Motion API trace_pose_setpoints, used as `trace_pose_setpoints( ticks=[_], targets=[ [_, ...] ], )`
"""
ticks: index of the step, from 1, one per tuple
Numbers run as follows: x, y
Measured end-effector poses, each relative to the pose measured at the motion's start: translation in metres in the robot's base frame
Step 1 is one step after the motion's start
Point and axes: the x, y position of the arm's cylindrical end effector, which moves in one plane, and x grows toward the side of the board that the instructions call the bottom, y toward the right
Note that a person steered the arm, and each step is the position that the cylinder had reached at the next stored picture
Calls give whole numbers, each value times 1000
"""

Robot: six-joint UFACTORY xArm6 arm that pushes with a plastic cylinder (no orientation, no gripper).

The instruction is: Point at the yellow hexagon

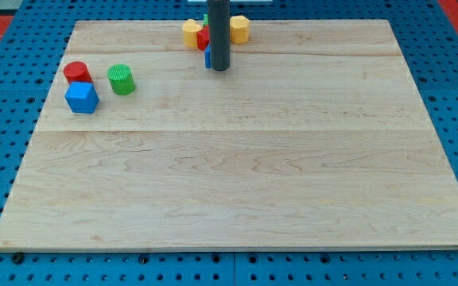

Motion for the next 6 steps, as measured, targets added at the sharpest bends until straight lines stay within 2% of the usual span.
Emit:
trace_pose_setpoints(
  ticks=[2, 4, 5, 6],
  targets=[
    [1, 0],
    [22, 45],
    [-19, 127],
    [-87, 140]
  ],
)
